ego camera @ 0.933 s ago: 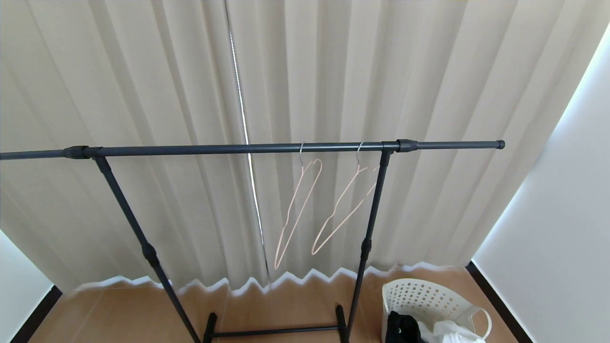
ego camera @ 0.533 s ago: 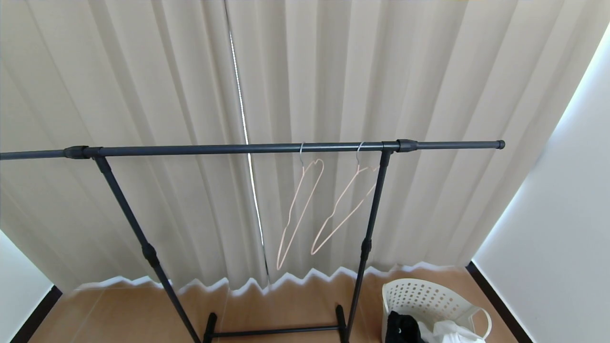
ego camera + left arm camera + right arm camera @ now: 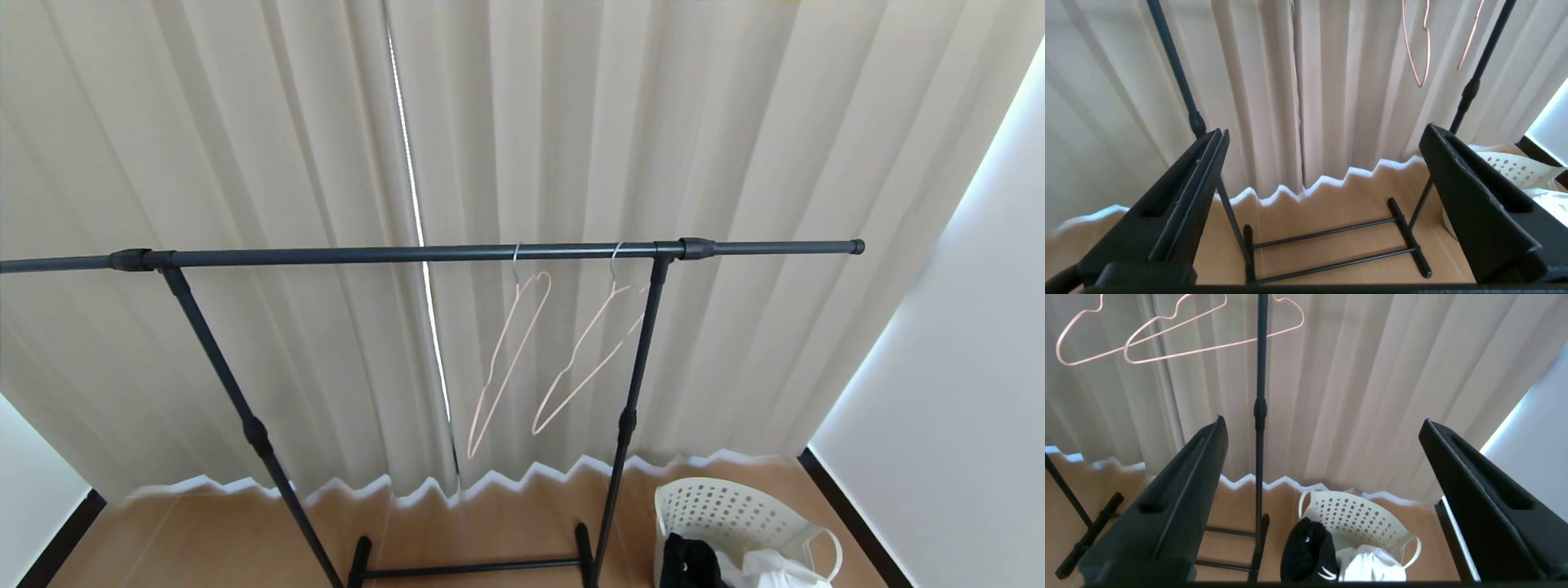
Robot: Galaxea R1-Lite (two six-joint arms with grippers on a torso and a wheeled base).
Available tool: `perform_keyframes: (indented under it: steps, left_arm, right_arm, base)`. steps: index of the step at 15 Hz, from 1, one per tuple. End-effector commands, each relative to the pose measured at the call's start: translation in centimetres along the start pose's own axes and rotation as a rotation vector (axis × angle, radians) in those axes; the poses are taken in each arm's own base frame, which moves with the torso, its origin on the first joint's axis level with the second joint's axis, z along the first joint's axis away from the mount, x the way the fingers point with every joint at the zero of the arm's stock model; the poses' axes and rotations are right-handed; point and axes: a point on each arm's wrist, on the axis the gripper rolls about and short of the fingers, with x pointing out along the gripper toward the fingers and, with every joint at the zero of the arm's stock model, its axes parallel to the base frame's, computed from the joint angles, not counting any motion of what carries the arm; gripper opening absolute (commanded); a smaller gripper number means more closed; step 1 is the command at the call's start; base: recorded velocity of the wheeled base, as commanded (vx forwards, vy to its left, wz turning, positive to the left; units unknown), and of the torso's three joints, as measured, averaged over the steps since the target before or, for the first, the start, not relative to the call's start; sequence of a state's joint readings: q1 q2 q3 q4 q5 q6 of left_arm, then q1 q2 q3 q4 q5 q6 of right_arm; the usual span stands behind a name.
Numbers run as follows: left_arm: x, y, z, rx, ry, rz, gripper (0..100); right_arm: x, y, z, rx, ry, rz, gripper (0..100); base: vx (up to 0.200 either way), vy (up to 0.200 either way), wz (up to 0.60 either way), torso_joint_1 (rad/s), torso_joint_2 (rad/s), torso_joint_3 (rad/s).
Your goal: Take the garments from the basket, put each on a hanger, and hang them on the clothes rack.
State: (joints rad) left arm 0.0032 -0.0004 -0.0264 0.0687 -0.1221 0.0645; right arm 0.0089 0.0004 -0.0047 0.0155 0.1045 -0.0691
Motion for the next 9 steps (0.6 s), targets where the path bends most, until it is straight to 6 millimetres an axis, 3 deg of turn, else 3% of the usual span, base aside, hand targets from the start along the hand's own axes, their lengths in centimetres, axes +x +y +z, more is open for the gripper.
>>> perform_keyframes:
  steps: [1, 9]
  left_arm:
    - [0.02, 0.00, -0.04, -0.002, 0.001, 0.001, 100]
    - [0.00, 0.00, 0.01, -0.017, -0.001, -0.004, 100]
  right_arm:
    - [0.00, 0.00, 0.00, 0.000, -0.001, 0.002, 100]
    - [0.00, 0.00, 0.00, 0.005, -0.001, 0.000, 100]
  base:
    - [0.000, 0.000, 0.00, -0.105, 0.24, 0.134]
    - [0.000, 0.000, 0.00, -0.143, 0.32, 0.171]
